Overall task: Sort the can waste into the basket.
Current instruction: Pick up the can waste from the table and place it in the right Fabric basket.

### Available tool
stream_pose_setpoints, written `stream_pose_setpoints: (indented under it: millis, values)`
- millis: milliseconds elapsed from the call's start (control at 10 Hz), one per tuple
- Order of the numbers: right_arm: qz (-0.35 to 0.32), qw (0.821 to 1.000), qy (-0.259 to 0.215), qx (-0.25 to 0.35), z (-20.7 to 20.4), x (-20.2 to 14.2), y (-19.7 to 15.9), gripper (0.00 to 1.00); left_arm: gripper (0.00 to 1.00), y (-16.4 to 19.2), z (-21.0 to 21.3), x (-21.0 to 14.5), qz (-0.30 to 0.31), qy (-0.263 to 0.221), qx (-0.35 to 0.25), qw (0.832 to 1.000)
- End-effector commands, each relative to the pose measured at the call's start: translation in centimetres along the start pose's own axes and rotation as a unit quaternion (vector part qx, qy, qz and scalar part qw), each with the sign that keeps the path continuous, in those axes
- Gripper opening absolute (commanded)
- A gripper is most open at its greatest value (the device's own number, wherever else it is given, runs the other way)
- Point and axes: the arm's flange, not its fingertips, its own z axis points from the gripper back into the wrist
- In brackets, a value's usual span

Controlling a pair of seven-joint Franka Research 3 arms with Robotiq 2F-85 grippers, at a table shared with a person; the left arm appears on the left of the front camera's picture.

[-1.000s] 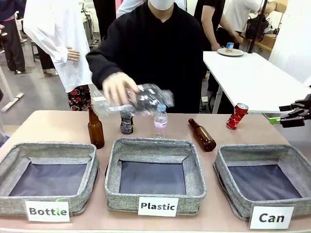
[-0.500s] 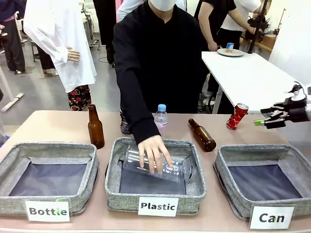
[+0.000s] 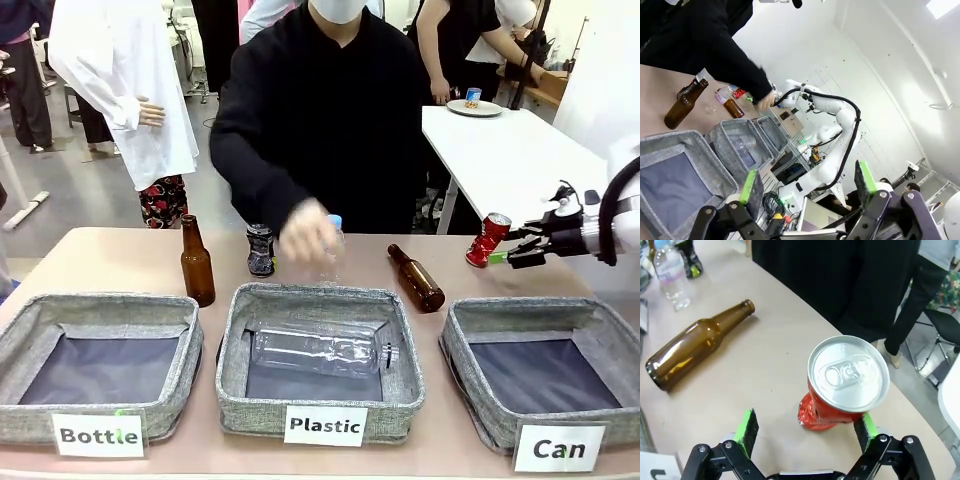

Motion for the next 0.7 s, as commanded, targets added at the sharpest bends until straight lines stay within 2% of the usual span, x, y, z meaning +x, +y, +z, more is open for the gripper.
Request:
stream_pose_setpoints:
  millis: [0,400,600]
  values:
    - [-0.008,1.000,-0.027,0.000,-1.2,0.1,-0.8,1.00,0.96,-0.2,0.0,-0.1,-0.010,-0.007,-0.002,1.000]
    - [-0.023,0.995,-0.090,-0.020,-3.3,-0.2,-1.5,1.00,0.96,-0.2,0.0,-0.1,-0.010,-0.007,-0.002,1.000]
    - [-0.034,0.992,-0.120,-0.009,-3.8,-0.4,-1.8,1.00,0.96,-0.2,0.0,-0.1,-0.010,-0.007,-0.002,1.000]
